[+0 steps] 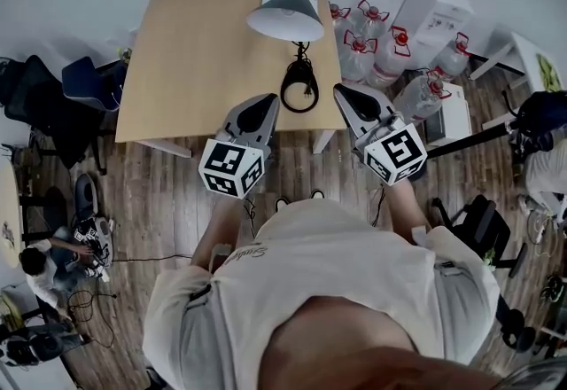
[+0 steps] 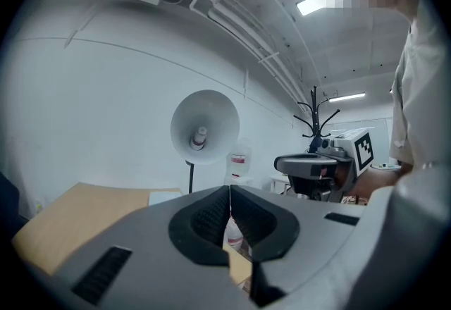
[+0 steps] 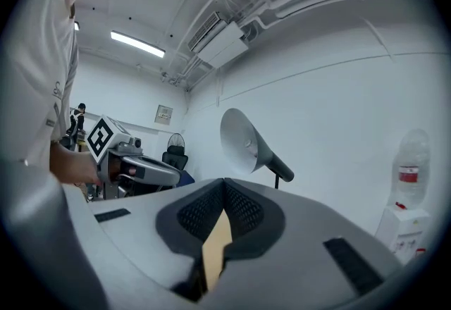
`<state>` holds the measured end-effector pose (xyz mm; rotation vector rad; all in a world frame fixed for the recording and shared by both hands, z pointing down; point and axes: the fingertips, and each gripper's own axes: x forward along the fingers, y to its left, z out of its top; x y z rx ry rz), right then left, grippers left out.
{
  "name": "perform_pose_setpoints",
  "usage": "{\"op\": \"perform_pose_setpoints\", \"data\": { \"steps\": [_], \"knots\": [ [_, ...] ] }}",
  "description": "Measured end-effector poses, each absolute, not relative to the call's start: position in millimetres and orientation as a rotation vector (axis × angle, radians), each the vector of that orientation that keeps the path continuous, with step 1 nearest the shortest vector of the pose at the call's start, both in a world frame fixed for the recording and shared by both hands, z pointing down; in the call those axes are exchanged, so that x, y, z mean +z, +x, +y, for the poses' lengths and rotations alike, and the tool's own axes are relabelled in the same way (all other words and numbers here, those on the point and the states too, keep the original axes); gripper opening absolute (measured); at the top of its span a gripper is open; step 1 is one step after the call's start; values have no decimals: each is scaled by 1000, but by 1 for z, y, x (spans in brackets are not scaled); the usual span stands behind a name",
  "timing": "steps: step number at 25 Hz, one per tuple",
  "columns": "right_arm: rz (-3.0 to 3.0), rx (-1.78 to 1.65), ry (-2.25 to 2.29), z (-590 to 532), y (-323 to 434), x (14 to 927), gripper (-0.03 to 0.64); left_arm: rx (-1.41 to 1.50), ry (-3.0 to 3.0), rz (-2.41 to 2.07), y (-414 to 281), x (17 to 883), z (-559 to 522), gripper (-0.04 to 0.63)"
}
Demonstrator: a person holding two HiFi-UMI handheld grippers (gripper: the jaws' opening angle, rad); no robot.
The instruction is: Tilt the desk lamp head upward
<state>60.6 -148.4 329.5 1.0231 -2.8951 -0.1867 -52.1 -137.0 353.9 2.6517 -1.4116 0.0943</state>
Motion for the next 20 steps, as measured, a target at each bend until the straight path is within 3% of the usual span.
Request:
{"op": "perform_pose_setpoints", "data": {
  "steps": [20],
  "knots": [
    [-2915, -260, 990, -162, 68, 315, -5, 99, 2639, -1411, -57, 359, -160, 15]
  ]
}}
